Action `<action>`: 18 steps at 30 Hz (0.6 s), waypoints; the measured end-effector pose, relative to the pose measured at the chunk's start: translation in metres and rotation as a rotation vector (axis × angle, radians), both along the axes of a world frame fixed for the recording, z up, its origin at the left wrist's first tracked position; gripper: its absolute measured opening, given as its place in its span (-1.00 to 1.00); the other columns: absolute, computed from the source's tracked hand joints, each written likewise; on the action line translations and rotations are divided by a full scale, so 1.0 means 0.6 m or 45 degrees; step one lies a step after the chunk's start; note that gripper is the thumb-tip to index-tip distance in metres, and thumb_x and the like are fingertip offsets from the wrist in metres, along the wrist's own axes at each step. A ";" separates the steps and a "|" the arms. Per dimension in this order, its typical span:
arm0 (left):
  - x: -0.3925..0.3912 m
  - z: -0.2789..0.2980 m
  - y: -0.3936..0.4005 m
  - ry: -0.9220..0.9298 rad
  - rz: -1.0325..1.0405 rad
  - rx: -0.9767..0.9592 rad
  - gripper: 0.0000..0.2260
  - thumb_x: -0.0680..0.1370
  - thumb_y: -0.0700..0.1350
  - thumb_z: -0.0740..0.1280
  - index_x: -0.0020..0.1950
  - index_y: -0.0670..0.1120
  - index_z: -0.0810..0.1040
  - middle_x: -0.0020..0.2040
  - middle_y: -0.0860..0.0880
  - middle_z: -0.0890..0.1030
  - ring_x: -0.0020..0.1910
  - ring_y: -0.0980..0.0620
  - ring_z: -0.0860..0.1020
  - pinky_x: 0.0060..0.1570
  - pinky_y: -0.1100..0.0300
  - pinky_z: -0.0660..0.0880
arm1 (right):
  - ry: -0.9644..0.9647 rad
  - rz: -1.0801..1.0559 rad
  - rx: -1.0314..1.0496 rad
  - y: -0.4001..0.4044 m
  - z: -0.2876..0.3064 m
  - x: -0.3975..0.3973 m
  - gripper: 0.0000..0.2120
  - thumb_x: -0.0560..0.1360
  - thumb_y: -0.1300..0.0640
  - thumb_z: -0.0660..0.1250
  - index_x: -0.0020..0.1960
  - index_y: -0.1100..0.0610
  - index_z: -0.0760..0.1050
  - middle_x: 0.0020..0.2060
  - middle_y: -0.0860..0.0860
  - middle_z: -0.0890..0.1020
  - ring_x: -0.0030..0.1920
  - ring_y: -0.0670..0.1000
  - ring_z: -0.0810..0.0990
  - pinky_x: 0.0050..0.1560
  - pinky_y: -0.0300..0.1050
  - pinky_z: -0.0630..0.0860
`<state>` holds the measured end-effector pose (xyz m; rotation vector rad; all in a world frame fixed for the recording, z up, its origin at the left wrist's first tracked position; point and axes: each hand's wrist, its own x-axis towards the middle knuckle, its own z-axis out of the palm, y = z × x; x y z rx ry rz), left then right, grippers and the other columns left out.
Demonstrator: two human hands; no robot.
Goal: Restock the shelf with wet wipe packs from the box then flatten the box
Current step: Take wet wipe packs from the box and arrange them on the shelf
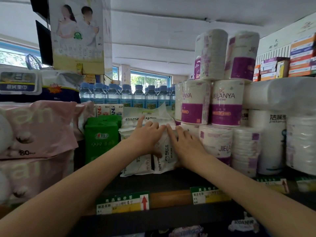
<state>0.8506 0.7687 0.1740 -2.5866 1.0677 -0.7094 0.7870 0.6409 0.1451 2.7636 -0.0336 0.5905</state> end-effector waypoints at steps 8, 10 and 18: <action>0.005 0.024 0.012 -0.080 -0.042 0.069 -0.23 0.41 0.29 0.27 0.50 0.01 0.06 0.41 0.02 0.35 0.45 -0.01 0.21 0.46 -0.11 -0.22 | -0.003 -0.003 -0.183 -0.012 0.018 0.003 0.21 0.28 -0.17 0.48 0.46 0.05 -0.43 0.44 0.21 0.02 0.38 0.21 0.19 0.33 0.14 0.28; -0.002 0.021 0.021 -0.037 -0.044 0.017 -0.26 0.44 0.25 0.27 0.51 0.02 0.04 0.42 0.02 0.32 0.46 0.00 0.19 0.47 -0.08 -0.21 | -0.001 0.002 -0.194 -0.011 0.020 0.001 0.23 0.26 -0.19 0.48 0.46 0.04 -0.43 0.44 0.20 0.03 0.38 0.21 0.18 0.33 0.16 0.28; -0.017 0.016 0.112 0.042 0.031 -0.365 -0.48 0.52 0.00 0.27 0.45 0.14 0.17 0.43 0.08 0.29 0.43 0.02 0.21 0.45 0.01 0.07 | 0.054 0.235 -0.093 0.006 0.035 -0.016 0.11 0.30 -0.19 0.45 0.49 -0.05 -0.31 0.50 0.10 -0.11 0.50 0.16 -0.10 0.47 0.15 -0.07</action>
